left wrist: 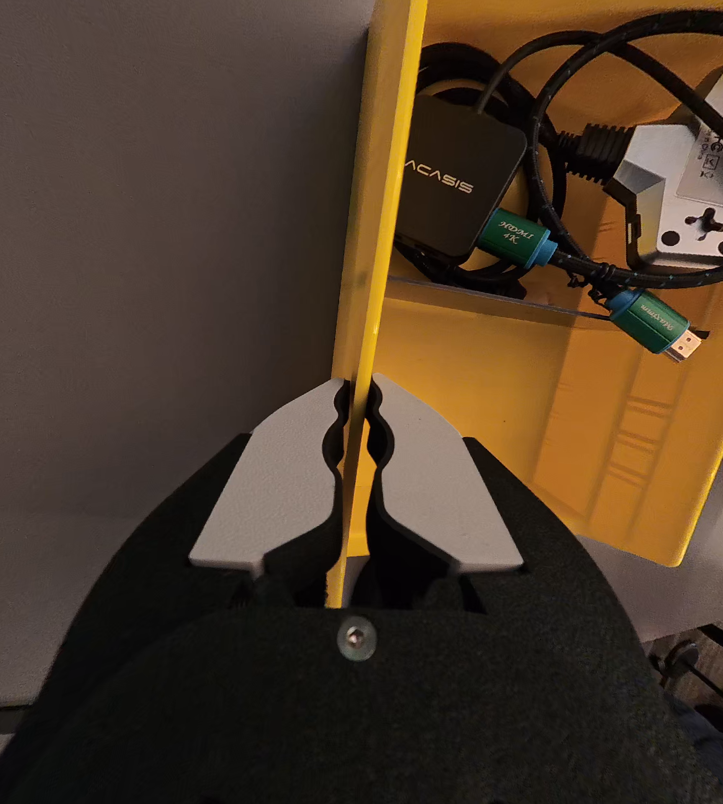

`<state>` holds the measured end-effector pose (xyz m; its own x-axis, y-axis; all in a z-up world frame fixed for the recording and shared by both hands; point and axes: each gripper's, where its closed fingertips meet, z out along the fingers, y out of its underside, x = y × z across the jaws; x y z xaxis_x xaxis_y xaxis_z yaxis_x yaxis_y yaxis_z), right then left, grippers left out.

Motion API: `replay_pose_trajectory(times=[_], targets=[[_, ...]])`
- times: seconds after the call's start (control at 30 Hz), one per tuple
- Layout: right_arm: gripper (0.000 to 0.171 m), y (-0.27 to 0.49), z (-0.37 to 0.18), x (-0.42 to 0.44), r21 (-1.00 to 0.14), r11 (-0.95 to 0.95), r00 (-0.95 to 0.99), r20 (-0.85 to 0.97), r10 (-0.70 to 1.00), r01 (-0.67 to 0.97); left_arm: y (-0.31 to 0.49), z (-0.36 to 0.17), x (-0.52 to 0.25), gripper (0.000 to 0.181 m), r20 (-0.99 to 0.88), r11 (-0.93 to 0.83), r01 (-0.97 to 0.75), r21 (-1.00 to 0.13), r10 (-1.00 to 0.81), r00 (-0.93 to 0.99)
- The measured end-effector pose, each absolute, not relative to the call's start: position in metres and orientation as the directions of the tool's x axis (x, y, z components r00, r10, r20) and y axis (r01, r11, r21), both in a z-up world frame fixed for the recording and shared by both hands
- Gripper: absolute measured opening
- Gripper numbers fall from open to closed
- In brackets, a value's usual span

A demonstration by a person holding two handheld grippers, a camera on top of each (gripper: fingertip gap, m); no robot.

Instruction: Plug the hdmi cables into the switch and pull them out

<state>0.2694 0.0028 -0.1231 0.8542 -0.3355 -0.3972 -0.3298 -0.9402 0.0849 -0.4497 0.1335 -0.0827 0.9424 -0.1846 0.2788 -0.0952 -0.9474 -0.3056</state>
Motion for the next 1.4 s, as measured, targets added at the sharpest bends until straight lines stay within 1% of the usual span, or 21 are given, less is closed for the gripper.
replay_pose_trajectory(times=[0.07, 0.27, 0.4, 0.5, 0.7, 0.8, 0.83, 0.93, 1.0, 1.13, 1.27, 1.33, 1.4], targets=[[0.014, 0.003, -0.123, 0.268, 0.069, -0.954, 0.873, -0.389, -0.294, -0.290, 0.134, -0.083, -0.450, 0.005, 0.281, -0.945, -0.098, -0.311, -0.190, 0.941], [0.013, 0.003, -0.124, 0.273, 0.073, -0.957, 0.872, -0.395, -0.287, -0.282, 0.140, -0.083, -0.456, 0.006, 0.289, -0.939, -0.061, -0.337, -0.165, 0.943], [0.011, 0.001, -0.125, 0.291, 0.074, -0.969, 0.913, -0.323, -0.249, -0.238, 0.142, -0.083, -0.457, 0.006, 0.301, -0.936, -0.053, -0.348, -0.165, 0.939], [0.010, -0.003, -0.126, 0.298, 0.091, -0.969, 0.919, -0.306, -0.248, -0.231, 0.144, -0.083, -0.459, 0.006, 0.301, -0.931, -0.041, -0.362, -0.159, 0.940], [0.009, -0.011, -0.126, 0.307, 0.109, -0.983, 0.955, -0.245, -0.168, -0.145, 0.149, -0.083, -0.462, 0.007, 0.326, -0.927, -0.011, -0.374, -0.142, 0.935], [0.009, -0.011, -0.126, 0.306, 0.107, -0.967, 0.919, -0.302, -0.252, -0.230, 0.149, -0.083, -0.462, 0.008, 0.321, -0.924, -0.018, -0.382, -0.150, 0.935], [0.009, -0.010, -0.126, 0.306, 0.100, -0.963, 0.908, -0.321, -0.270, -0.251, 0.149, -0.083, -0.463, 0.007, 0.311, -0.923, -0.031, -0.384, -0.161, 0.937], [0.012, -0.010, -0.126, 0.306, 0.057, -0.977, 0.920, -0.329, -0.214, -0.206, 0.149, -0.083, -0.463, 0.006, 0.288, -0.918, -0.047, -0.393, -0.171, 0.942], [0.014, -0.010, -0.126, 0.305, 0.036, -0.978, 0.915, -0.347, -0.207, -0.208, 0.148, -0.083, -0.464, 0.006, 0.272, -0.913, -0.054, -0.403, -0.176, 0.946], [0.023, -0.009, -0.122, 0.300, 0.008, -0.961, 0.851, -0.462, -0.249, -0.277, 0.142, -0.084, -0.466, 0.005, 0.274, -0.915, -0.048, -0.401, -0.170, 0.947], [0.030, -0.008, -0.112, 0.300, -0.065, -0.942, 0.790, -0.565, -0.238, -0.331, 0.136, -0.084, -0.469, 0.005, 0.274, -0.904, -0.028, -0.427, -0.159, 0.948], [0.030, -0.009, -0.108, 0.305, -0.112, -0.932, 0.797, -0.559, -0.228, -0.345, 0.130, -0.084, -0.470, 0.005, 0.254, -0.898, -0.044, -0.438, -0.171, 0.952], [0.028, -0.006, -0.097, 0.312, -0.199, -0.908, 0.810, -0.549, -0.208, -0.368, 0.126, -0.084, -0.469, 0.005, 0.261, -0.893, -0.041, -0.449, -0.174, 0.949]])
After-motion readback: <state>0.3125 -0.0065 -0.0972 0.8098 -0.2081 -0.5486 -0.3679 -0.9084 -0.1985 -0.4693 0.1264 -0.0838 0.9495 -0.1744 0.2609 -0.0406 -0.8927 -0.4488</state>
